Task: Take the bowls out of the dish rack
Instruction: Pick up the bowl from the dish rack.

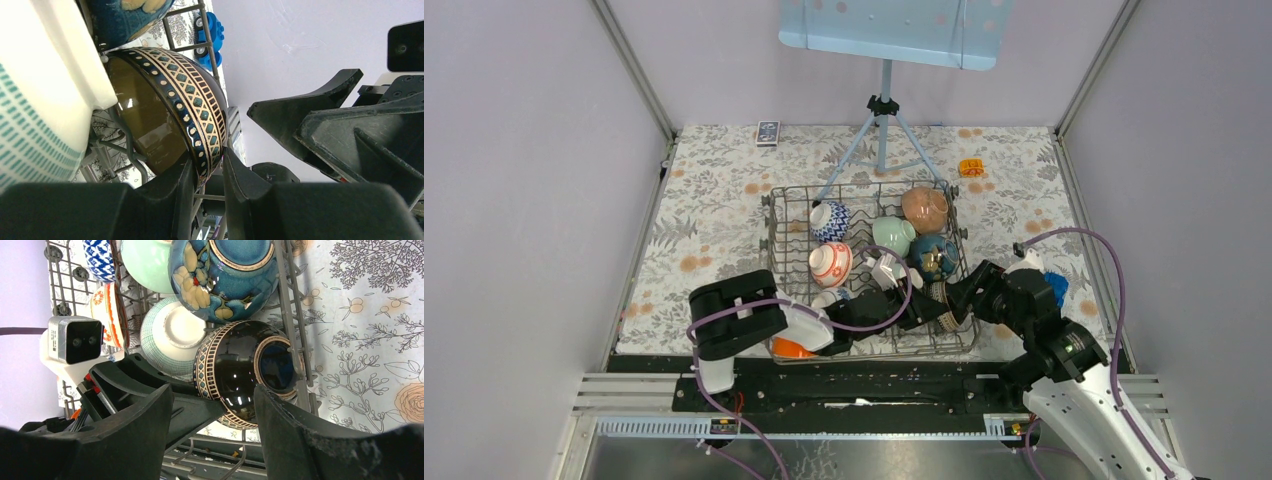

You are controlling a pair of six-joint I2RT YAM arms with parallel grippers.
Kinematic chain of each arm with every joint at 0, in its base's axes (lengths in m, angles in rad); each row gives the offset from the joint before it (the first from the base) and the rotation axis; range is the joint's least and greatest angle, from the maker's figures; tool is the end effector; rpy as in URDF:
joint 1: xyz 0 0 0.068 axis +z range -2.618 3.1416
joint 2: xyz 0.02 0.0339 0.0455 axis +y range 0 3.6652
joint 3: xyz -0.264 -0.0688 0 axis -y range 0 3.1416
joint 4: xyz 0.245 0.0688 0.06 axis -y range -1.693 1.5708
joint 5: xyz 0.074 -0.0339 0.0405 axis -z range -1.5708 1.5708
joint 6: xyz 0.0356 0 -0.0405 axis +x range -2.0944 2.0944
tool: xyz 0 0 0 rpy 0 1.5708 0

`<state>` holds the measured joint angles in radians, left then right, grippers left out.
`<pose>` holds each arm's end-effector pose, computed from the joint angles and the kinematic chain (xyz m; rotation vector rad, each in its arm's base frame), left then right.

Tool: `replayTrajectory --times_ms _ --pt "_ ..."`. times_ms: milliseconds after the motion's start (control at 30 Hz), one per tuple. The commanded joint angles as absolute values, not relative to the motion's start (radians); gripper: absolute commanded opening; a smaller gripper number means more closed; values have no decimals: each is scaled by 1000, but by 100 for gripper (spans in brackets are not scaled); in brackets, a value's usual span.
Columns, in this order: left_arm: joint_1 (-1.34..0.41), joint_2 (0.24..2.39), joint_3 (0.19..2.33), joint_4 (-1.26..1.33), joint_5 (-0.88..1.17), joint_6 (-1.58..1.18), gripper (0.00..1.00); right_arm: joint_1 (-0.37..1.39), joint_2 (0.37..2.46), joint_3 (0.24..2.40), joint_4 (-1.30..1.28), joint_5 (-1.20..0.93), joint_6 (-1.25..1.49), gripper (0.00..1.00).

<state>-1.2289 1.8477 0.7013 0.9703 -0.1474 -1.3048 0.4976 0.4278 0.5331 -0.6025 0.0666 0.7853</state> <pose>0.1240 -0.3329 0.1498 -0.2081 2.0798 -1.6216 0.1008 0.0520 0.2562 0.3498 2.1180 0.7069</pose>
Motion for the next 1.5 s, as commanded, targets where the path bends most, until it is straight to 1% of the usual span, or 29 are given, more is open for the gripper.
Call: replayTrajectory --times_ms 0,200,467,533,600,833,1000,1100,1467 --pt "-1226 1856 747 1094 -106 -1276 16 503 415 546 -608 75 796 68" --pt "-1221 1860 742 1126 -91 -1265 8 503 414 553 -609 72 792 68" --pt "-1219 1847 740 1141 -75 -1238 6 502 415 563 -617 74 787 71" --pt "-1220 1843 742 1143 -71 -1232 5 503 415 565 -618 74 788 72" --pt "-1220 1841 744 1142 -68 -1226 0 502 415 568 -619 74 788 73" --pt "-1220 1845 745 1168 -51 -1222 0 502 422 588 -621 70 784 75" --pt "-1220 1841 738 1207 -40 -1218 0 503 433 613 -624 54 787 83" --pt "-1220 1832 736 1203 -40 -1208 0 502 443 634 -628 52 783 87" --pt "-1220 1831 725 1238 -31 -1213 0 503 441 668 -632 51 778 89"
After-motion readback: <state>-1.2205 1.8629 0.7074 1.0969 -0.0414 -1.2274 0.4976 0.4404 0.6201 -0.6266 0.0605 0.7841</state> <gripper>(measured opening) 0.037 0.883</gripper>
